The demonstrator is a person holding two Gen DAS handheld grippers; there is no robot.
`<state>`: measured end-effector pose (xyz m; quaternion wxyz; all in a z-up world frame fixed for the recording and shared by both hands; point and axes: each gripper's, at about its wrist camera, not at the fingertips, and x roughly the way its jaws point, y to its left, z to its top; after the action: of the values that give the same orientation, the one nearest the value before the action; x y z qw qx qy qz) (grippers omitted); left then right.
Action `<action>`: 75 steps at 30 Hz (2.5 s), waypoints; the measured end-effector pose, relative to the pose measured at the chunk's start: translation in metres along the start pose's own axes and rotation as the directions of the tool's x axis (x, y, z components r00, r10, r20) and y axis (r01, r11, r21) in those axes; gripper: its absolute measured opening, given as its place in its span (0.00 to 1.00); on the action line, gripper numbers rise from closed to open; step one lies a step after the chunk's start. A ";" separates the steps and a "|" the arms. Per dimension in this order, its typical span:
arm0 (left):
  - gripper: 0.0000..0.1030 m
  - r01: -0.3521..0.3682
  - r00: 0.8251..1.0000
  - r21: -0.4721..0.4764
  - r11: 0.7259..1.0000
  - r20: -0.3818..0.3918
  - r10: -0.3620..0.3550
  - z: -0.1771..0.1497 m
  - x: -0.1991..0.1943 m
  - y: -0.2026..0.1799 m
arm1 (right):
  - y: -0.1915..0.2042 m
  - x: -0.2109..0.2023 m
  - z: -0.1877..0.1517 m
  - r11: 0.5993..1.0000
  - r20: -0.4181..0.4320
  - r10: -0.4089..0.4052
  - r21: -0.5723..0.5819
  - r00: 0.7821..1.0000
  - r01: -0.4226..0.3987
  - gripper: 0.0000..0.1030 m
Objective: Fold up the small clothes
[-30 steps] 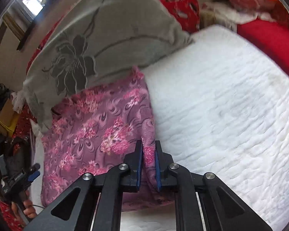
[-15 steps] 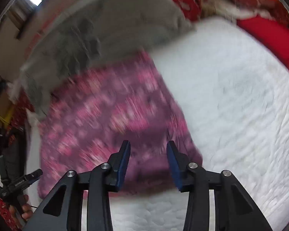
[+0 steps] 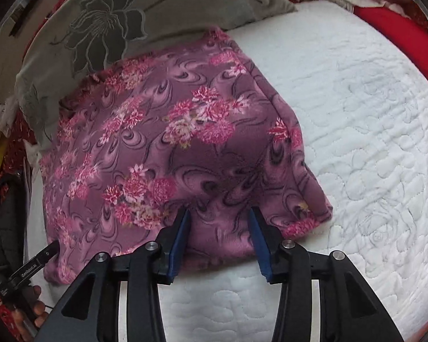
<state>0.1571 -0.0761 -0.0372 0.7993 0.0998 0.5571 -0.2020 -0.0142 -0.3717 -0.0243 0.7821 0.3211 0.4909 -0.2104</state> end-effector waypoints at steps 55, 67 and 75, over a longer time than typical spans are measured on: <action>0.80 0.127 0.979 -0.008 0.992 -0.161 -0.126 0.020 -0.008 0.007 | 0.125 0.039 -0.015 0.933 0.083 -0.101 -0.337 0.991 0.123 0.73; 0.80 0.206 0.961 -0.254 0.945 -0.127 -0.244 0.033 -0.033 0.116 | 0.254 0.017 -0.139 0.696 0.111 0.101 -0.718 0.989 0.010 0.73; 0.80 0.232 0.952 -0.265 0.936 -0.137 -0.275 0.039 -0.022 0.136 | 0.316 0.059 -0.189 0.439 0.376 0.030 -0.838 0.926 0.326 0.71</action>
<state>0.2432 0.0361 -0.0110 0.7216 -0.0560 0.6527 -0.2237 0.0952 -0.0157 -0.0428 0.8824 -0.2211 0.4131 -0.0426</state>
